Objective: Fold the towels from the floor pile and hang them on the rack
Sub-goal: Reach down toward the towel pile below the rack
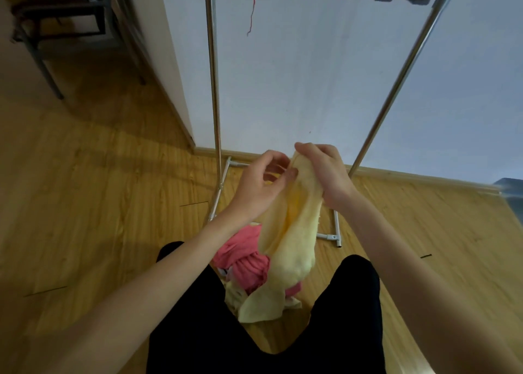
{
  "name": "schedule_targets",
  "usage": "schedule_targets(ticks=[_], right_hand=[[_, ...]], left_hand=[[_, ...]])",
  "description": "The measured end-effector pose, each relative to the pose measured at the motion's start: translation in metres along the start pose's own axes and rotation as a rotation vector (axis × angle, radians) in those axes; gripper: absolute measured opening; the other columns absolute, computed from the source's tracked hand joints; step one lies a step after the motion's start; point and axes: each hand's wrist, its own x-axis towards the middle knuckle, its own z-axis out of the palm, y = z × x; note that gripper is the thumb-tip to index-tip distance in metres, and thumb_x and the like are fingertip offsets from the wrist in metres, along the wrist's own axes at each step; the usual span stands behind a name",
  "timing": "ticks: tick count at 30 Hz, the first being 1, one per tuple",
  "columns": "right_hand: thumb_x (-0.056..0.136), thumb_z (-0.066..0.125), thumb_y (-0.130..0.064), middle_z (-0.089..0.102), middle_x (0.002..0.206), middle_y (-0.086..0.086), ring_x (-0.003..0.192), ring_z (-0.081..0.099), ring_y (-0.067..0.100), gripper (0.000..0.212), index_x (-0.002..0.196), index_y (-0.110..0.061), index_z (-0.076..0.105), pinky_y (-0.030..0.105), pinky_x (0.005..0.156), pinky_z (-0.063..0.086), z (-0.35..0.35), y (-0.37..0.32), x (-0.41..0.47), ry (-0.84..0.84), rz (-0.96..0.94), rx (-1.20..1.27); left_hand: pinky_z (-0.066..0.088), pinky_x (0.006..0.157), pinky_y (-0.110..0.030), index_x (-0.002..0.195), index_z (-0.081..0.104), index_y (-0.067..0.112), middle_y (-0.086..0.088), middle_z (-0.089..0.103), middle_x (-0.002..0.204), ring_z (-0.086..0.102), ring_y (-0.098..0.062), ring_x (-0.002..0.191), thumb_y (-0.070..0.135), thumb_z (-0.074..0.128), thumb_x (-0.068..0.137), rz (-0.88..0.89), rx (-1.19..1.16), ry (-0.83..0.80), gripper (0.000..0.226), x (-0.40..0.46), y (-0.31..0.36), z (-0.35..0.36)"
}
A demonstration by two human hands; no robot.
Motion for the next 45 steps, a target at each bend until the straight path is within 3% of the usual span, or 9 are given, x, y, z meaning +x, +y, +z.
schedule_targets(ticks=[3,10,18,24,26,36,39,42,45], right_hand=[[0.087,0.064,-0.032,0.054,0.096,-0.006,0.1,0.058,0.015,0.016,0.083,-0.025,0.049,0.037,0.094,0.05,-0.005,0.005,0.006,0.03,0.03,0.021],[0.083,0.066,-0.038,0.052,0.103,-0.004,0.096,0.057,0.013,0.021,0.089,-0.027,0.049,0.034,0.085,0.05,-0.026,0.007,0.009,0.147,0.079,0.152],[0.077,0.069,-0.04,0.058,0.116,0.009,0.1,0.061,0.024,0.04,0.108,-0.017,0.055,0.042,0.086,0.052,-0.063,0.033,0.016,0.356,0.196,0.268],[0.09,0.06,-0.029,0.053,0.079,0.006,0.069,0.054,0.02,0.025,0.085,-0.006,0.053,0.036,0.068,0.045,-0.072,0.076,0.013,0.368,0.229,0.123],[0.093,0.056,-0.03,0.05,0.072,0.014,0.066,0.047,0.025,0.046,0.084,0.015,0.053,0.037,0.063,0.039,-0.074,0.095,0.014,0.299,0.175,-0.017],[0.096,0.052,-0.02,0.062,0.076,0.008,0.065,0.056,0.015,0.022,0.088,-0.001,0.059,0.032,0.064,0.05,-0.091,0.111,0.029,-0.129,0.193,-0.718],[0.097,0.051,-0.021,0.07,0.091,0.008,0.078,0.063,0.012,0.022,0.099,-0.004,0.063,0.035,0.08,0.052,-0.081,0.084,0.025,-0.032,-0.059,-0.463],[0.101,0.043,-0.022,0.069,0.11,0.008,0.108,0.063,0.017,0.03,0.113,-0.006,0.065,0.031,0.096,0.049,-0.065,0.054,0.02,-0.224,-0.202,-0.014],[0.096,0.046,-0.019,0.067,0.102,0.012,0.102,0.061,0.027,0.027,0.103,-0.002,0.065,0.032,0.09,0.049,-0.051,0.045,0.018,-0.384,-0.153,0.189]], left_hand=[[0.055,0.078,-0.024,0.1,0.067,0.017,0.008,0.068,0.09,0.065,-0.01,0.087,0.003,0.063,0.087,0.026,0.054,-0.052,0.019,0.001,-0.01,-0.002],[0.054,0.075,-0.035,0.091,0.069,0.017,0.0,0.07,0.085,0.067,-0.019,0.081,0.004,0.062,0.087,-0.164,0.203,-0.089,0.015,-0.007,-0.064,-0.02],[0.043,0.06,-0.008,0.093,0.071,0.011,0.004,0.067,0.082,0.06,-0.006,0.075,0.015,0.067,0.088,-0.46,0.172,0.135,0.008,-0.011,-0.104,-0.063],[0.044,0.054,-0.014,0.076,0.066,0.016,0.0,0.066,0.073,0.059,-0.015,0.067,0.025,0.072,0.083,-0.484,0.137,0.272,0.012,-0.002,-0.085,-0.091],[0.048,0.061,-0.021,0.079,0.066,0.017,-0.001,0.066,0.077,0.061,-0.011,0.068,0.026,0.071,0.083,-0.432,0.087,0.277,0.011,0.007,-0.062,-0.088],[0.047,0.063,-0.013,0.085,0.07,0.017,0.01,0.067,0.074,0.062,-0.002,0.069,0.015,0.067,0.087,-0.163,0.107,-0.328,0.004,0.046,0.062,-0.046],[0.046,0.06,-0.012,0.081,0.071,0.015,0.004,0.068,0.074,0.061,0.0,0.065,0.011,0.076,0.078,-0.086,0.19,-0.342,0.007,0.049,0.068,-0.032],[0.046,0.059,-0.016,0.076,0.069,0.015,0.002,0.066,0.07,0.059,-0.004,0.064,0.012,0.081,0.071,-0.07,0.164,-0.329,0.013,0.051,0.064,-0.018],[0.047,0.06,-0.019,0.076,0.069,0.013,0.001,0.066,0.071,0.06,-0.006,0.065,0.012,0.08,0.072,-0.084,0.116,-0.305,0.012,0.052,0.058,-0.015]])
